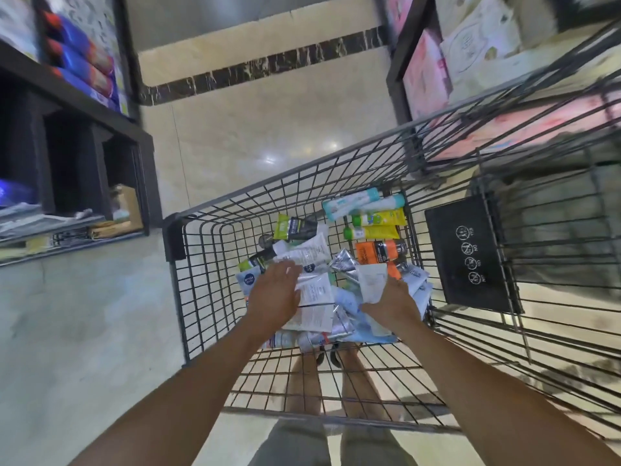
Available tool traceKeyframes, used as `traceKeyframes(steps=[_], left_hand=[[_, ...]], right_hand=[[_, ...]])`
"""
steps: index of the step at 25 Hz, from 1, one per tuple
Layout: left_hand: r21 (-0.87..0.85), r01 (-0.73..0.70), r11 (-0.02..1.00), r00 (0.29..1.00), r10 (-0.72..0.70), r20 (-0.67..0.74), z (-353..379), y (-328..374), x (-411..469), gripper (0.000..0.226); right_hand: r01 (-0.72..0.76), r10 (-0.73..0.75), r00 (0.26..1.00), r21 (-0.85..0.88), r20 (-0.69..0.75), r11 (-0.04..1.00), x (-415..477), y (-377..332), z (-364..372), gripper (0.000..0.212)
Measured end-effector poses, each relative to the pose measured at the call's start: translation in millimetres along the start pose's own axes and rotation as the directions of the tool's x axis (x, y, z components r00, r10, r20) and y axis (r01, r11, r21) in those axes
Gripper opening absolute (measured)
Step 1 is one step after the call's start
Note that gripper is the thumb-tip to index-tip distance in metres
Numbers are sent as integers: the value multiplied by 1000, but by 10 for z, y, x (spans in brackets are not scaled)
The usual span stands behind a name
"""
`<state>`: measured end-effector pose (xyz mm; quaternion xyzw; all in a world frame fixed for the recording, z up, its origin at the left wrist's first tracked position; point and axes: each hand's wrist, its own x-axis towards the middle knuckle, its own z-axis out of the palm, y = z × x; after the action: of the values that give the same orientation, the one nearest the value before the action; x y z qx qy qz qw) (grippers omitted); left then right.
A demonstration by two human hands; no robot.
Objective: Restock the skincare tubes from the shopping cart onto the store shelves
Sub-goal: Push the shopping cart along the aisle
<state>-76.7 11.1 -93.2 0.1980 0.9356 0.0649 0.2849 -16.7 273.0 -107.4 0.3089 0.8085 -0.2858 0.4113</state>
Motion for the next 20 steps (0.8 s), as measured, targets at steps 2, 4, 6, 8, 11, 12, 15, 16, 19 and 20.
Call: traceKeyframes(steps=[2,4,6,8,11,12,15,16,19,20], left_hand=[[65,3,998,1000,-3,1,-102,-49,213,60],[118,30,993,998,-37,59,-154,-67,429,63],[167,69,984,987,-92,131,-134,-79,613,64],[219,86,972,973,-129,193,-65,-90,783,65],[261,73,963,962,-137,238,47,-111,962,66],[270,66,961,961,-134,241,76,-121,981,66],[234,41,971,969,-95,228,74,-158,954,61],[191,22,981,971,-66,228,40,-175,938,58],[47,-27,999,977,17,214,-144,-216,853,58],[16,-38,999,978,34,204,-231,-208,798,59]], right_hand=[[-13,14,1000,15,-18,1000,-98,40,-51,86],[-30,31,999,17,-35,999,-146,95,-64,85],[-40,41,999,28,-32,999,-160,122,-55,85],[-49,49,999,40,-15,998,-149,139,-25,85],[-52,53,998,49,-18,997,-128,138,22,83],[-54,55,998,47,-29,997,-133,134,28,82],[-67,70,997,66,-45,996,-195,105,33,82],[-73,78,996,91,-53,993,-234,88,23,82],[-72,87,992,155,-89,985,-377,16,-43,83],[-71,90,991,181,-103,981,-434,-3,-71,84]])
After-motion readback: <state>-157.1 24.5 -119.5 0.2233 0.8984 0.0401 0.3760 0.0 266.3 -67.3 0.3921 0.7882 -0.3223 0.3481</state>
